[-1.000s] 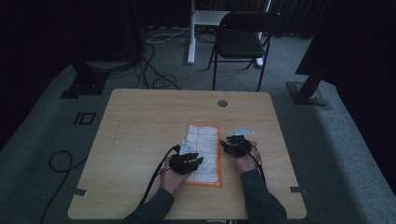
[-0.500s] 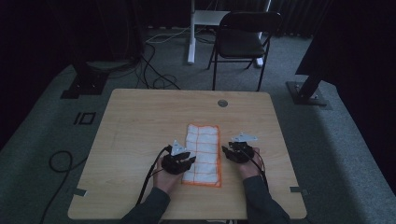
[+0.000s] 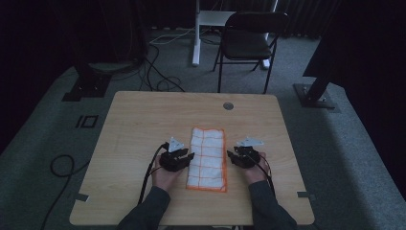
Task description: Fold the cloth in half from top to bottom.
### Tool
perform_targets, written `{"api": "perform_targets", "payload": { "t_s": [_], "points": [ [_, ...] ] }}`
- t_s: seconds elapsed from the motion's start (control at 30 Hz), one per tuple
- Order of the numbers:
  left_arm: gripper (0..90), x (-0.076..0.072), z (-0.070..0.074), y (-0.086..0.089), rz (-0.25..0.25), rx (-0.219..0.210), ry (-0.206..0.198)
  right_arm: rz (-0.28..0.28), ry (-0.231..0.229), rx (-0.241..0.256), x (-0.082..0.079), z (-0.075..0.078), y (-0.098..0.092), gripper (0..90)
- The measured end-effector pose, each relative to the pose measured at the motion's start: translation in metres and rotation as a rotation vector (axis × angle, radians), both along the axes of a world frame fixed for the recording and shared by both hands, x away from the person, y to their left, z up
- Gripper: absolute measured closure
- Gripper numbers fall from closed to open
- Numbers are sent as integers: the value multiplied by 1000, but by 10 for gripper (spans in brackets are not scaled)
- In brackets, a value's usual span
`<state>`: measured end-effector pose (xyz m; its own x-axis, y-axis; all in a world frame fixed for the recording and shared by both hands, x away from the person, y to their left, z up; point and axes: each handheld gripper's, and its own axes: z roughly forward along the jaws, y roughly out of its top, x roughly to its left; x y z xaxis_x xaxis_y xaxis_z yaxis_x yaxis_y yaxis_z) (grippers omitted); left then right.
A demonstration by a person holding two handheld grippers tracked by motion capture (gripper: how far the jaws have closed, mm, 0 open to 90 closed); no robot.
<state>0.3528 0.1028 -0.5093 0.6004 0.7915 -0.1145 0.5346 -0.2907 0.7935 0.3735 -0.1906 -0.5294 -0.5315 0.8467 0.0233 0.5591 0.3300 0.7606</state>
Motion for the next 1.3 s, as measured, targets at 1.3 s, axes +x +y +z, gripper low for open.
{"api": "perform_targets", "payload": {
  "t_s": [1.3],
  "points": [
    [579,106,-24,-19,119,16,128,-91,61,36,80,-7,32,604]
  ]
}}
